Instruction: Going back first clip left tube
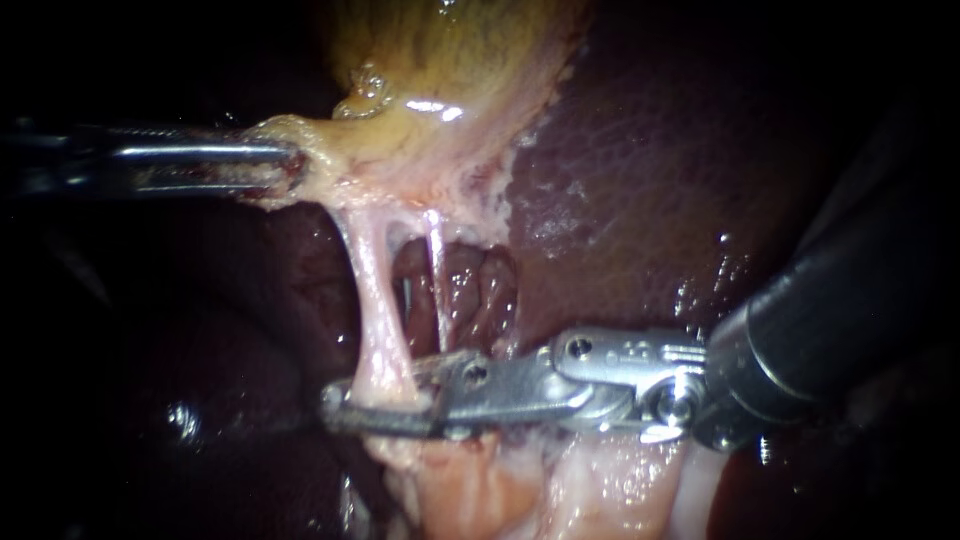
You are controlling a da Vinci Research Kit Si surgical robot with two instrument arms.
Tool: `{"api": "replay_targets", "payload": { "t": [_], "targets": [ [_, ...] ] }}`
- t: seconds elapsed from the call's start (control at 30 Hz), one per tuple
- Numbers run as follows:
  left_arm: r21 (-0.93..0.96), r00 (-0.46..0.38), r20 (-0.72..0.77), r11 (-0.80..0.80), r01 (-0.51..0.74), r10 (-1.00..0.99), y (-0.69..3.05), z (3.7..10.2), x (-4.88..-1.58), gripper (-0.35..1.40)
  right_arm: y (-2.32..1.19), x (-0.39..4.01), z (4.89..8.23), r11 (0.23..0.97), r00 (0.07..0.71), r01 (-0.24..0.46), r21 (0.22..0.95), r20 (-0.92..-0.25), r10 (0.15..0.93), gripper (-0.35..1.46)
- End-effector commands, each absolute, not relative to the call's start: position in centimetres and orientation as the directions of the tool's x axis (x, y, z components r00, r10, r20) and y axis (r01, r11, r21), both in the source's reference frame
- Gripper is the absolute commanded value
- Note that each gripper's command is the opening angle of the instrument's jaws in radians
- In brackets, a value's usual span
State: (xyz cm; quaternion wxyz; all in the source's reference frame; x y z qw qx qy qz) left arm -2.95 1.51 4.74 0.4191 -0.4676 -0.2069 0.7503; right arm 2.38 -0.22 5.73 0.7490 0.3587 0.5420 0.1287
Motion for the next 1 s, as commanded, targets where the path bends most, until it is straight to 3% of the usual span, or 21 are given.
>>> {"api": "replay_targets", "payload": {
  "t": [0.03, 0.2, 0.27, 0.47, 0.67, 0.87, 1.0],
  "targets": [
    [-0.703, -0.212, -0.528, -0.563, -0.435, 0.822, 1.51, 4.74, -2.95, -0.35, -0.23, 2.37, 5.73, 0.709, 0.375, 0.197, 0.677, -0.720, 0.584, -0.35],
    [-0.703, -0.212, -0.528, -0.563, -0.435, 0.822, 1.51, 4.74, -2.95, -0.35, -0.22, 2.43, 5.74, 0.715, 0.332, 0.174, 0.677, -0.724, 0.605, 0.34],
    [-0.703, -0.212, -0.528, -0.563, -0.435, 0.822, 1.51, 4.74, -2.95, -0.35, -0.20, 2.47, 5.76, 0.735, 0.323, 0.142, 0.663, -0.733, 0.599, 0.44],
    [-0.703, -0.211, -0.528, -0.563, -0.435, 0.822, 1.51, 4.74, -2.95, -0.35, -0.05, 2.46, 5.88, 0.806, 0.299, 0.061, 0.589, -0.781, 0.548, 0.49],
    [-0.702, -0.211, -0.528, -0.563, -0.435, 0.822, 1.51, 4.74, -2.95, -0.35, 0.29, 2.19, 5.87, 0.855, 0.289, 0.005, 0.518, -0.819, 0.495, 0.50],
    [-0.702, -0.211, -0.528, -0.563, -0.435, 0.822, 1.50, 4.74, -2.95, -0.35, 0.35, 1.65, 5.73, 0.883, 0.289, 0.003, 0.470, -0.845, 0.449, 0.50],
    [-0.702, -0.211, -0.528, -0.563, -0.435, 0.822, 1.50, 4.75, -2.95, -0.35, 0.41, 1.14, 5.59, 0.890, 0.283, 0.060, 0.452, -0.863, 0.419, 0.50]
  ]
}}
